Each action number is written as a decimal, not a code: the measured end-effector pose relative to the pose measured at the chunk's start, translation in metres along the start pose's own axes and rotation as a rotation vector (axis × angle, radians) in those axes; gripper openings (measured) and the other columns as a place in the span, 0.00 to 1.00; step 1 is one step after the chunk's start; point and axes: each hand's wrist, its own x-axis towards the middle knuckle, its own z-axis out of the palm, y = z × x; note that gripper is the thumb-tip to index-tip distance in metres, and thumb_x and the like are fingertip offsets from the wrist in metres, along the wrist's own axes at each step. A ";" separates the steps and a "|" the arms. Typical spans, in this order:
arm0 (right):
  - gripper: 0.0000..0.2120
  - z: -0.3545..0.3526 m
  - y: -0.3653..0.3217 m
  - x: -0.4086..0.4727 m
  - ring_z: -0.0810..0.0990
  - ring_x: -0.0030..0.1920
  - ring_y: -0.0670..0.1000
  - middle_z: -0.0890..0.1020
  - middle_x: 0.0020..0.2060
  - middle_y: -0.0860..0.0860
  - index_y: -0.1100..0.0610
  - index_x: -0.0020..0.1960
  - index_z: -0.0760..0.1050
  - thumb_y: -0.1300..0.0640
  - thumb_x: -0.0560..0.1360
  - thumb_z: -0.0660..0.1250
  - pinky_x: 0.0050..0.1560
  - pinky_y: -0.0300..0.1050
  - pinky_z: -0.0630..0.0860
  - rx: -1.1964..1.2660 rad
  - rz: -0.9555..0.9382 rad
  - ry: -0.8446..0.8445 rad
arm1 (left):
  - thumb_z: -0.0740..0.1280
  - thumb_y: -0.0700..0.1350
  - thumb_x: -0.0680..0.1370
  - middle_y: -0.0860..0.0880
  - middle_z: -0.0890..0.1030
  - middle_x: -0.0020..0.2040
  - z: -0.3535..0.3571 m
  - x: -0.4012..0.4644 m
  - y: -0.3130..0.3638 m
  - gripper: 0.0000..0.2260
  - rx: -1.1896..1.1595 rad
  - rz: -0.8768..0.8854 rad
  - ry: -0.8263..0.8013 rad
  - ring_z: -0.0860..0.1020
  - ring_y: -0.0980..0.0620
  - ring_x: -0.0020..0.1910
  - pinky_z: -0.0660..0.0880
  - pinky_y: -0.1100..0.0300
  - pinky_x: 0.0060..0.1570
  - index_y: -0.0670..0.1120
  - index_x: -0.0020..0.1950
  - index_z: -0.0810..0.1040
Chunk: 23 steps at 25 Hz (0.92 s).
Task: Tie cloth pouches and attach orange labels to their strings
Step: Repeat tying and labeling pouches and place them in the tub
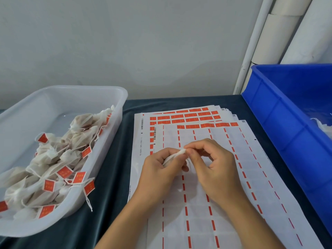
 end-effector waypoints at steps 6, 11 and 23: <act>0.05 0.000 -0.002 -0.001 0.81 0.50 0.42 0.83 0.46 0.41 0.50 0.51 0.80 0.51 0.77 0.70 0.49 0.27 0.76 0.009 -0.059 0.029 | 0.66 0.52 0.84 0.52 0.84 0.38 -0.005 -0.001 0.002 0.14 -0.044 -0.013 -0.058 0.80 0.56 0.40 0.77 0.67 0.45 0.55 0.40 0.85; 0.03 0.000 -0.001 -0.002 0.80 0.48 0.42 0.80 0.47 0.39 0.50 0.51 0.79 0.53 0.77 0.69 0.49 0.27 0.76 -0.103 -0.185 0.040 | 0.66 0.50 0.85 0.51 0.85 0.40 -0.003 0.000 0.002 0.14 -0.022 -0.053 -0.030 0.82 0.54 0.41 0.79 0.66 0.46 0.54 0.42 0.86; 0.04 0.001 0.002 -0.003 0.80 0.49 0.44 0.84 0.48 0.45 0.55 0.50 0.82 0.57 0.76 0.71 0.51 0.32 0.77 -0.149 -0.271 0.000 | 0.64 0.49 0.86 0.45 0.85 0.41 -0.001 0.003 -0.003 0.15 -0.002 -0.064 0.007 0.84 0.42 0.45 0.84 0.53 0.48 0.53 0.42 0.85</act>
